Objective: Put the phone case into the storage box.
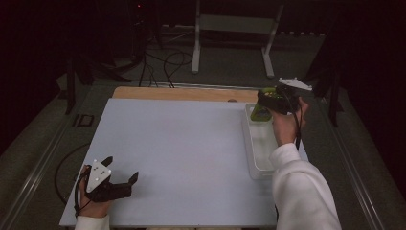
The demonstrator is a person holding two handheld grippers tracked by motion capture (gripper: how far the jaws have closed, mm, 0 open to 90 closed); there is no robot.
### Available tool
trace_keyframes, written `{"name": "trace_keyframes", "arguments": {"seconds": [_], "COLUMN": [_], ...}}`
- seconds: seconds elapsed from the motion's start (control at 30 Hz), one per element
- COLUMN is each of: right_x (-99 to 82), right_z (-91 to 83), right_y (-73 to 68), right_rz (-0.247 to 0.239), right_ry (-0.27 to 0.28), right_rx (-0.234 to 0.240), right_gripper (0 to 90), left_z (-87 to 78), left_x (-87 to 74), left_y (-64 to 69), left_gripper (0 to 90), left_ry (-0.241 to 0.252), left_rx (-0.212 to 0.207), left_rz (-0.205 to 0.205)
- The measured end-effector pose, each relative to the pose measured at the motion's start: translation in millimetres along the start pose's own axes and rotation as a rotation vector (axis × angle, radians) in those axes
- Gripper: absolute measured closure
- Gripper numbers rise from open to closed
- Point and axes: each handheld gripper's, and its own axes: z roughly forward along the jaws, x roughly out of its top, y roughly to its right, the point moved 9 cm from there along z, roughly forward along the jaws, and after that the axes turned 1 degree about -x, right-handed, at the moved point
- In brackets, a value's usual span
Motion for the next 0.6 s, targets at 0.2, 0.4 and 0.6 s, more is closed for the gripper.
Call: {"name": "trace_keyframes", "arguments": {"seconds": [0.2,0.4,0.6], "right_x": [-3.1,-6.7,-9.6], "right_z": [6.5,12.7,17.7], "right_y": [-0.4,-0.3,1.3], "right_rz": [0.001,0.001,0.003], "right_ry": [-0.012,-0.023,-0.031], "right_rx": [-0.004,-0.008,-0.010], "right_gripper": [15.6,15.6,15.5], "left_z": [-0.5,-0.4,-0.9], "left_x": [0.1,0.1,0.3], "left_y": [-0.4,-0.4,-1.2], "left_gripper": [0.0,0.0,0.0], "left_ry": [0.001,0.001,0.003], "left_rx": [0.001,0.001,0.003], "left_rz": [0.000,-0.001,-0.002]}}
